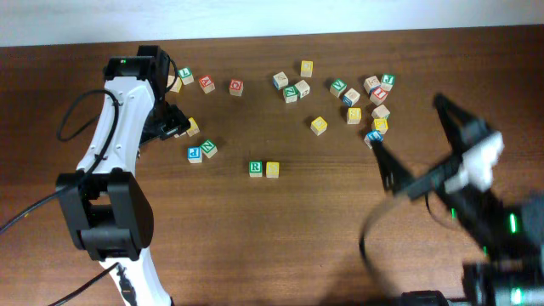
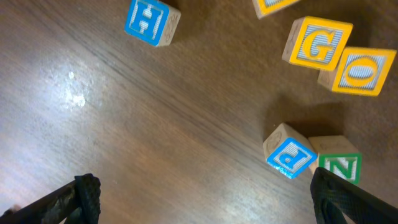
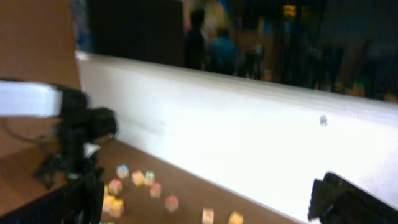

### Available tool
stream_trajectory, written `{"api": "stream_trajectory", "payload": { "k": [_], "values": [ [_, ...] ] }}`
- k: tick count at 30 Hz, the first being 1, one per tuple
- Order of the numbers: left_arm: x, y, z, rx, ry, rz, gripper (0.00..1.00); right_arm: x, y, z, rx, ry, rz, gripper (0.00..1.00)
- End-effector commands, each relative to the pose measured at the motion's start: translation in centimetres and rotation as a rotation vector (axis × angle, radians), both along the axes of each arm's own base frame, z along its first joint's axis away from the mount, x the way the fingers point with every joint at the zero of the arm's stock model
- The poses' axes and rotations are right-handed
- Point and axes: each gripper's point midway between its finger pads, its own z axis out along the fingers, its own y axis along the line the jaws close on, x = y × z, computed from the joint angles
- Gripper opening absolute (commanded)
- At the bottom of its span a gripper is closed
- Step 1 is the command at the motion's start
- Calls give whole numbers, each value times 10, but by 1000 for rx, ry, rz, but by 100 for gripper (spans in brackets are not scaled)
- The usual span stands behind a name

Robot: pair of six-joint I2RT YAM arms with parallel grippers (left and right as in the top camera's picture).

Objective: Spell out RSS
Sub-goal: 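Raise the right arm and move the right gripper over the right cluster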

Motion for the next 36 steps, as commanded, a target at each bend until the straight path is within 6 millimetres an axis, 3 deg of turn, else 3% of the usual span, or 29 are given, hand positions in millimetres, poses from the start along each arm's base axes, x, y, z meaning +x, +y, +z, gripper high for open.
{"api": "stream_trajectory", "payload": {
  "k": [1,7,10,14,15,17,23,27,32,35,36],
  "values": [
    [-1,2,-5,4,15,7,99,66,-7,-24,-32,243,-45,98],
    [-1,2,-5,4,15,7,99,145,-6,-93,-44,689,-36,98],
    [-1,2,-5,4,15,7,99,168,3,-129,-14,860,21,98],
    [-1,2,-5,4,15,7,99,177,17,-180,31,1021,113,98],
    [-1,2,-5,4,14,7,99,183,13,-193,18,1040,86,99],
    [-1,2,-5,4,14,7,99,198,-5,-227,-44,1085,-32,89],
    [-1,2,-5,4,15,7,99,211,-42,-303,-138,1233,-266,89],
    [-1,2,-5,4,15,7,99,218,-46,-329,-137,1270,-304,86],
    [-1,2,-5,4,15,7,99,222,-35,-341,-172,1264,-300,81],
    [-1,2,-5,4,14,7,99,221,-27,-345,-189,1268,-290,100],
    [-1,2,-5,4,15,7,99,220,-24,-346,-193,1270,-285,98]
  ]
}}
